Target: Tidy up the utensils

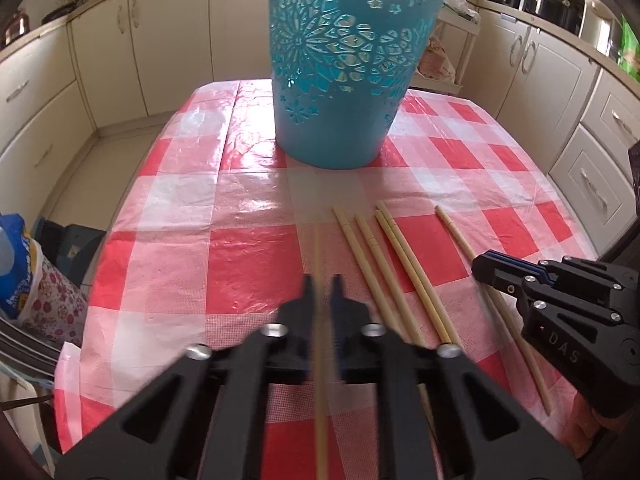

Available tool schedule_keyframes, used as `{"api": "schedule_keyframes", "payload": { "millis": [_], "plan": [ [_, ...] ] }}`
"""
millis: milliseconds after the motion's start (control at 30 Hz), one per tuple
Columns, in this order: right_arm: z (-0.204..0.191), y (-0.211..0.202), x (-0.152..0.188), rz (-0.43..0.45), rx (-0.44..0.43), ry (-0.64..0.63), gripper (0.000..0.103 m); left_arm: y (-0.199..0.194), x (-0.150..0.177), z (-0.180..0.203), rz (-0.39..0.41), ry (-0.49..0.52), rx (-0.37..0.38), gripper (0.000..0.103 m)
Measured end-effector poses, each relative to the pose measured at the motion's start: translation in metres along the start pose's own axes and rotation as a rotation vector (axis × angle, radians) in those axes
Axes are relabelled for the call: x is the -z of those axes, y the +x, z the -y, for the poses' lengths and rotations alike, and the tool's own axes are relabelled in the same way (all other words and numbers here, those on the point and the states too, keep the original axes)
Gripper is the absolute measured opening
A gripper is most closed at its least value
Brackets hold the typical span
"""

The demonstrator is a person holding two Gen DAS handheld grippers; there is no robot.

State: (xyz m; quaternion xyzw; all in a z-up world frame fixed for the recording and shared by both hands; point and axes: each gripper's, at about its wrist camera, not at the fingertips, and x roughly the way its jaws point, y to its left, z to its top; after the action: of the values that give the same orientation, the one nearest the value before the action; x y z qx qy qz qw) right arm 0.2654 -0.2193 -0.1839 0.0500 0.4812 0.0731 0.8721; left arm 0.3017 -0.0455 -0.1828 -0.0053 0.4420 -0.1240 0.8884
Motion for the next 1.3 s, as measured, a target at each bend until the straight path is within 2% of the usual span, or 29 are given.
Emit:
{"api": "schedule_keyframes", "payload": {
  "millis": [133, 300, 467, 733, 967, 1300],
  "plan": [
    [0.009, -0.012, -0.002, 0.047, -0.058, 0.077, 0.006, -0.007, 0.000, -0.009, 0.044, -0.048, 0.027, 0.004],
    [0.018, -0.027, -0.006, 0.120, -0.114, 0.157, 0.006, -0.031, -0.001, -0.024, 0.148, -0.131, 0.107, 0.004],
    [0.022, -0.044, -0.010, 0.196, -0.162, 0.212, 0.006, -0.058, -0.013, -0.031, 0.248, -0.164, 0.149, 0.004],
    [0.018, -0.084, -0.030, 0.330, -0.208, 0.234, 0.006, -0.101, -0.039, -0.034, 0.388, -0.193, 0.181, 0.004],
    [0.013, -0.110, -0.055, 0.436, -0.249, 0.260, 0.006, -0.138, -0.067, -0.029, 0.508, -0.180, 0.199, 0.004],
    [0.010, -0.141, -0.105, 0.605, -0.306, 0.301, 0.006, -0.165, -0.106, -0.032, 0.636, -0.201, 0.207, 0.004]
  ]
}}
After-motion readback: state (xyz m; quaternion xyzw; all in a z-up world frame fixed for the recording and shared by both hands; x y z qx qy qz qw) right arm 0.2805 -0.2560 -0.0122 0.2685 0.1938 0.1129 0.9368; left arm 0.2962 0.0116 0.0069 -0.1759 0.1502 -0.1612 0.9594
